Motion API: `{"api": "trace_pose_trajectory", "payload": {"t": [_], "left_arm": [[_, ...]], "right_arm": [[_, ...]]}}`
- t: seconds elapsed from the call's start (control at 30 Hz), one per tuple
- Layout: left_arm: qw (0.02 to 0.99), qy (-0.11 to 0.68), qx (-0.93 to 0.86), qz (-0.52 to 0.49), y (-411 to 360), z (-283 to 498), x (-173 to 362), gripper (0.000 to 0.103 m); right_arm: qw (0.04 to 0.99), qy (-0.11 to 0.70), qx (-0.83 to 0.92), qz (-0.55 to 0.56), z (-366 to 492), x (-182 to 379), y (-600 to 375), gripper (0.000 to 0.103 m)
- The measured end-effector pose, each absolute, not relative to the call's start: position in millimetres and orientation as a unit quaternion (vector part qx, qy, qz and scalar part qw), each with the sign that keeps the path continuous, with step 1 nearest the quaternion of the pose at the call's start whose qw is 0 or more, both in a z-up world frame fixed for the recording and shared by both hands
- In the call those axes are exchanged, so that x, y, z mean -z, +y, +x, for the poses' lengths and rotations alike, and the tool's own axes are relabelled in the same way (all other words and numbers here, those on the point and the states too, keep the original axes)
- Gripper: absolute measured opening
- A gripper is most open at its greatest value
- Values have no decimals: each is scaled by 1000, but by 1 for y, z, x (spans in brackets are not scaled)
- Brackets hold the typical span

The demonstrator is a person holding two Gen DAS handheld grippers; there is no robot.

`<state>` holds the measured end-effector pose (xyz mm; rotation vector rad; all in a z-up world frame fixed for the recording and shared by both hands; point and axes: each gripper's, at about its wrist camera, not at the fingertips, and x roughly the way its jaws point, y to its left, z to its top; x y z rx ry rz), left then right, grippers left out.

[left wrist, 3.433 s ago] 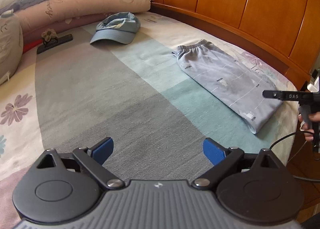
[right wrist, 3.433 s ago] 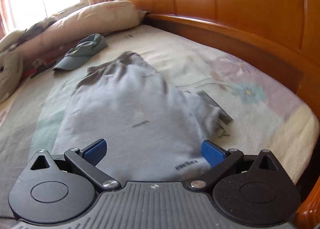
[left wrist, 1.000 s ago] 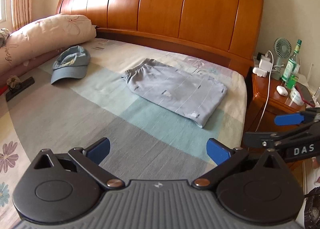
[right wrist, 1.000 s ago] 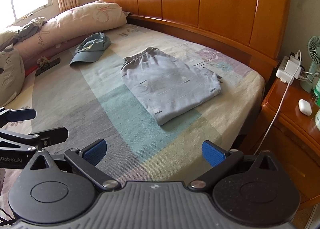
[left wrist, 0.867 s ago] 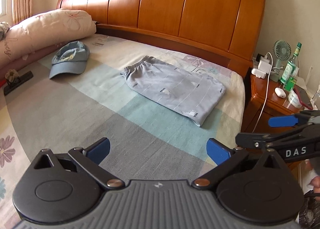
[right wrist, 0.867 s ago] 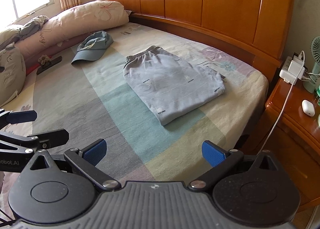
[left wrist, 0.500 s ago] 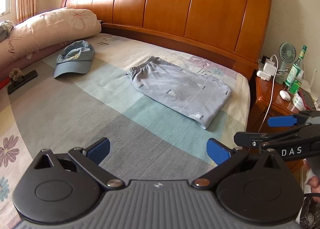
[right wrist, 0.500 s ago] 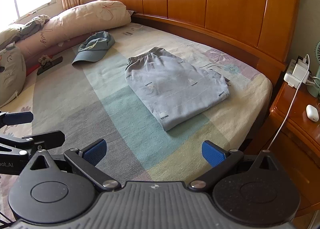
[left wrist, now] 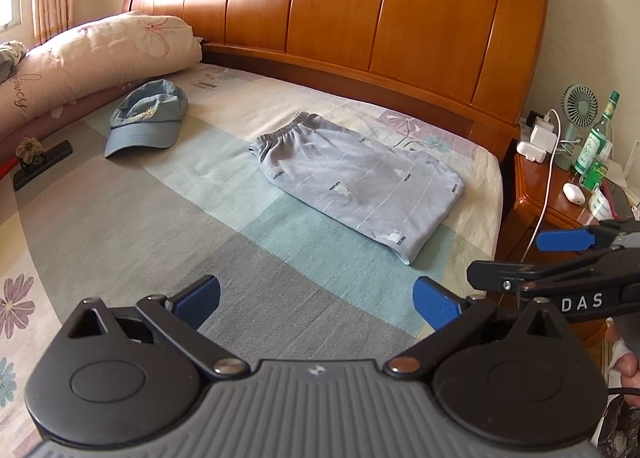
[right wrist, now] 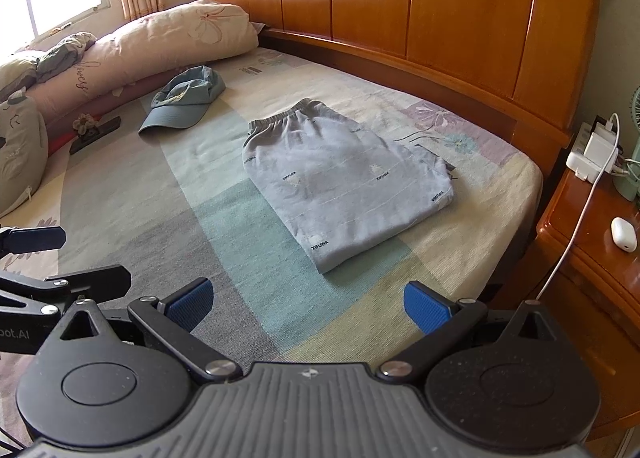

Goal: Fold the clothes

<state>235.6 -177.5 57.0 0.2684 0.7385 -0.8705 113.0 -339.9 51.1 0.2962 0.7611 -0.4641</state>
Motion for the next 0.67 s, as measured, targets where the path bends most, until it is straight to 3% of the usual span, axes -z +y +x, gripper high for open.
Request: {"api": "trace_pose_trajectory", "payload": {"t": [0.67], "left_arm": [[837, 370, 381, 129, -215, 248, -48, 102]], "right_arm": [[893, 377, 196, 149, 136, -40, -385, 103]]}}
